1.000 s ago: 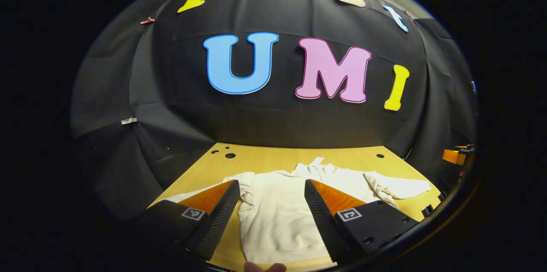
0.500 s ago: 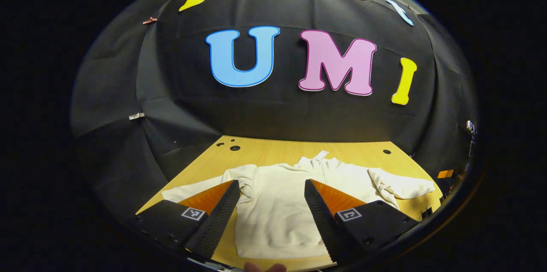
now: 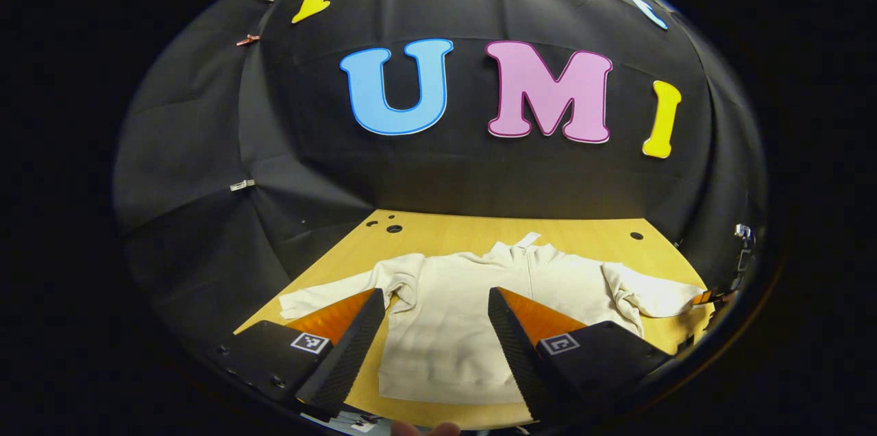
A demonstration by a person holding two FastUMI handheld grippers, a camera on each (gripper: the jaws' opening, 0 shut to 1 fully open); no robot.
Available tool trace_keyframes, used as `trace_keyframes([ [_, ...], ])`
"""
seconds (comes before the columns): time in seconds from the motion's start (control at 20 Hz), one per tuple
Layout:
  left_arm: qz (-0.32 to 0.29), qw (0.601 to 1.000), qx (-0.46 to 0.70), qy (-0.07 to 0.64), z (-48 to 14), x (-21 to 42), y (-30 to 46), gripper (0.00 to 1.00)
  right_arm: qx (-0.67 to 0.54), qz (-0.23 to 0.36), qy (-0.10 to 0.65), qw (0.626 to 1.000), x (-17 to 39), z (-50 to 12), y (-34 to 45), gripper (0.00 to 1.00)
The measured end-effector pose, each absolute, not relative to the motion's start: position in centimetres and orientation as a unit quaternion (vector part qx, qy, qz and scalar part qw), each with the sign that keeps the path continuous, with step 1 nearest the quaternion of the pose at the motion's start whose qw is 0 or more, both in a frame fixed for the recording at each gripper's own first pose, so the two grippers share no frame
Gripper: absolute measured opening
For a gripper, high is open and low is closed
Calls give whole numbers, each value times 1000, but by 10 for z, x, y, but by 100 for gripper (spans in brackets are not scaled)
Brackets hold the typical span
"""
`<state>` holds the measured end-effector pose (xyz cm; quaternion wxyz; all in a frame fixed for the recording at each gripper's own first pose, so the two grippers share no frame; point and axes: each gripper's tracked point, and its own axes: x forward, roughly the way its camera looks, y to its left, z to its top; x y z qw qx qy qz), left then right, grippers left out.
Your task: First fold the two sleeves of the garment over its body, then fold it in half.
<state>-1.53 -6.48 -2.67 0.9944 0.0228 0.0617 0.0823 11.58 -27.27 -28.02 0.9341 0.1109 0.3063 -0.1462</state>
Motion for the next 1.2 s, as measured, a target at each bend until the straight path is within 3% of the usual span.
trace_keyframes([
  [0.1,91,994,15,62,-27,-20,-64,96,117,-145,305,934,123,-281,-278,99],
  [0.15,94,994,13,63,-27,-22,-64,96,121,-148,300,935,125,-275,-280,89],
  [0.2,93,994,13,63,-30,-23,-63,96,127,-138,307,933,127,-280,-275,87],
  [0.35,86,994,9,62,-30,-16,-52,96,121,-139,298,937,119,-272,-270,15],
  [0.5,58,996,-2,61,-30,-2,-39,96,91,-146,265,949,104,-251,-256,15],
  [0.55,47,997,-1,63,-30,5,-32,96,92,-153,255,950,97,-241,-250,20],
  [0.6,38,997,1,66,-32,11,-25,96,95,-161,245,951,89,-232,-242,15],
  [0.9,-7,998,-8,61,-29,40,23,96,110,-190,183,958,49,-182,-184,15],
  [1.2,-34,998,-12,50,-28,60,67,96,111,-176,119,971,38,-114,-99,15],
])
